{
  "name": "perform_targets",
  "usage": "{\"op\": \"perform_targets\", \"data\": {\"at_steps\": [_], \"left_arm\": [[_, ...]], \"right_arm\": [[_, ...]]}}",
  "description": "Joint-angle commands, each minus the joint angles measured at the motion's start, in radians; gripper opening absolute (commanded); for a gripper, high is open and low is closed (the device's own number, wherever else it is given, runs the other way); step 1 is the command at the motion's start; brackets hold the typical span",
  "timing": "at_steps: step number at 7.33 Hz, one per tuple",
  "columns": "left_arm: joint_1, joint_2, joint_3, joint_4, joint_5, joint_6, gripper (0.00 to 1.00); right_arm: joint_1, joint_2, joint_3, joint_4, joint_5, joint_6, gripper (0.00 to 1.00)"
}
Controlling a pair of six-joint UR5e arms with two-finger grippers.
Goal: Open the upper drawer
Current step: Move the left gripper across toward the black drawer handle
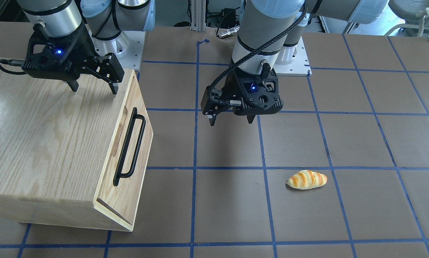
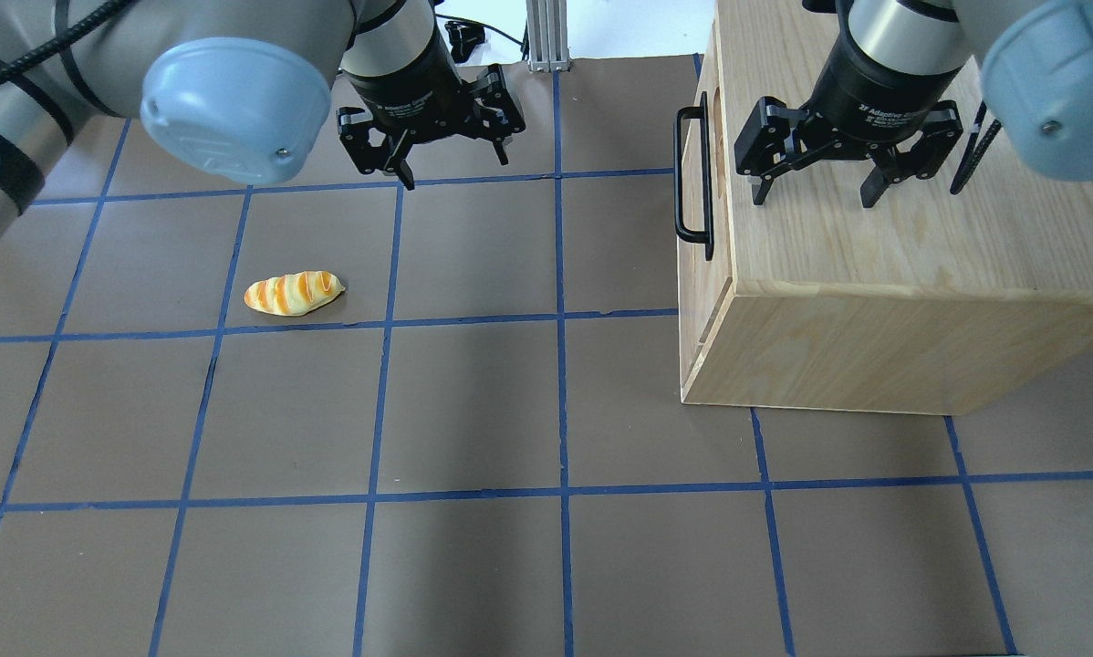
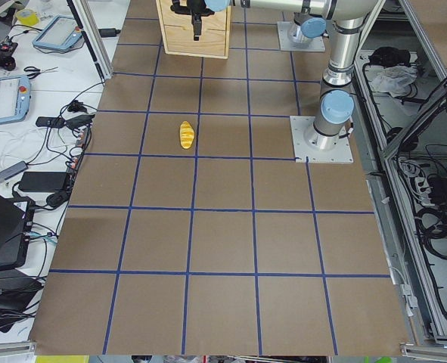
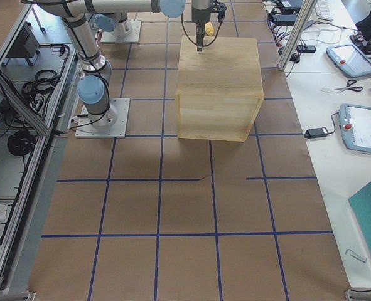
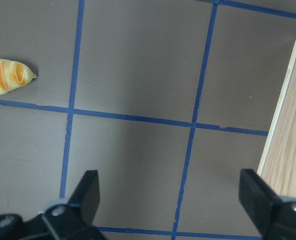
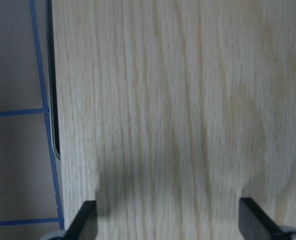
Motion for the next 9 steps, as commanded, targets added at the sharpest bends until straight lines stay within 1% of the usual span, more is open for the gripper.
{"op": "perform_targets", "data": {"at_steps": [1, 3, 5, 7, 9], "left_arm": [[-0.056, -0.058, 0.049, 0.012, -0.016, -0.080, 1.00], [-0.082, -0.106, 0.085, 0.029, -0.069, -0.121, 1.00], [-0.114, -0.144, 0.092, 0.085, -0.072, -0.164, 1.00], [-0.135, -0.167, 0.093, 0.124, -0.111, -0.192, 1.00], [-0.157, -0.189, 0.093, 0.165, -0.111, -0.209, 1.00]], "right_arm": [[0.000, 0.000, 0.000, 0.000, 0.000, 0.000, 1.00], [0.000, 0.000, 0.000, 0.000, -0.001, 0.000, 1.00], [0.000, 0.000, 0.000, 0.000, 0.001, 0.000, 1.00], [0.000, 0.000, 0.000, 0.000, 0.001, 0.000, 1.00], [0.000, 0.000, 0.000, 0.000, -0.001, 0.000, 1.00]]}}
